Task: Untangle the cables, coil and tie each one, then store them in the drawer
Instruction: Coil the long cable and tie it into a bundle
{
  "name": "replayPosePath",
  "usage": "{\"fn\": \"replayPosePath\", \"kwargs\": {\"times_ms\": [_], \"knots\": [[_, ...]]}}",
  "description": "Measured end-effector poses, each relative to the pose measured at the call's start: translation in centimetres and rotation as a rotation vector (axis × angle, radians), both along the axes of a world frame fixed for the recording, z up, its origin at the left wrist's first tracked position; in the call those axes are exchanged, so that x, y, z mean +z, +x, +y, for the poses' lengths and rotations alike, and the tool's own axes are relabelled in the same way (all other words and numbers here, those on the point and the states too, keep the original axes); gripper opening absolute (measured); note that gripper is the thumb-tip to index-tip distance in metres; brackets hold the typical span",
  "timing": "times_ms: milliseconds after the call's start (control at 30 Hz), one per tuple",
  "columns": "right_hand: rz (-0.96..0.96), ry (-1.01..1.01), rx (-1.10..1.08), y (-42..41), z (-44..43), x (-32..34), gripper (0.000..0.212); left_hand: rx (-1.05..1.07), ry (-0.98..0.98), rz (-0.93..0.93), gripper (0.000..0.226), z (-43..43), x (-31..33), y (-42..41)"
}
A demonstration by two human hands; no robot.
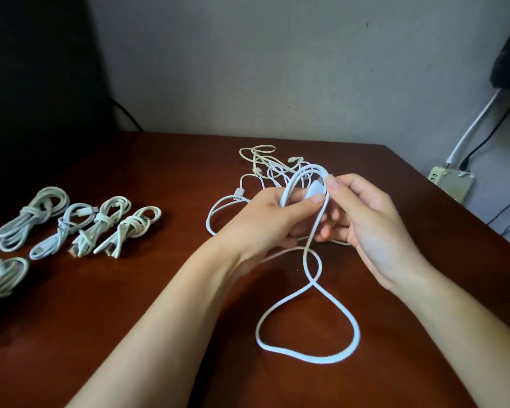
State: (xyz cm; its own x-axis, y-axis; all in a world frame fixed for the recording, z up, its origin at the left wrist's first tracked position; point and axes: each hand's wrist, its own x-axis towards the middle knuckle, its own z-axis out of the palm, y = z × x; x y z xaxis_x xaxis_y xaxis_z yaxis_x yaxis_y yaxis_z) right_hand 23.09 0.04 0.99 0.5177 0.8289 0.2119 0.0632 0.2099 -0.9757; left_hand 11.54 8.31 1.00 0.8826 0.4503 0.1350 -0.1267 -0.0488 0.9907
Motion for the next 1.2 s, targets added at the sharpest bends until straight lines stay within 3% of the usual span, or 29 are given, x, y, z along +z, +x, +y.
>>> {"fn": "replayPosePath", "kwargs": {"times_ms": [133,467,600,733,967,1200], "knots": [[-0.034,0.029,-0.030,0.1,-0.1,0.0,0.018,-0.012,-0.032,0.016,0.023,0.3,-0.1,0.0],[-0.199,0.042,-0.023,0.1,-0.3,-0.1,0.028,0.141,0.053,-0.070,0.024,0.8,0.2,-0.1],[-0.207,-0.047,0.175,-0.2,-0.4,-0.4,0.032,0.331,-0.122,-0.178,0.019,1.8,0.3,-0.1],[-0.336,-0.145,0.368,-0.4,-0.7,-0.7,0.030,0.450,-0.326,-0.284,0.018,2.9,0.0,-0.3],[-0.266,-0.159,0.482,-0.5,-0.7,-0.9,0.049,0.636,-0.425,-0.415,0.017,4.0,-0.3,-0.6],[-0.283,-0.165,0.332,-1.0,-0.6,-0.5,0.014,0.756,-0.512,-0.556,0.017,4.8,0.0,-1.3]]}}
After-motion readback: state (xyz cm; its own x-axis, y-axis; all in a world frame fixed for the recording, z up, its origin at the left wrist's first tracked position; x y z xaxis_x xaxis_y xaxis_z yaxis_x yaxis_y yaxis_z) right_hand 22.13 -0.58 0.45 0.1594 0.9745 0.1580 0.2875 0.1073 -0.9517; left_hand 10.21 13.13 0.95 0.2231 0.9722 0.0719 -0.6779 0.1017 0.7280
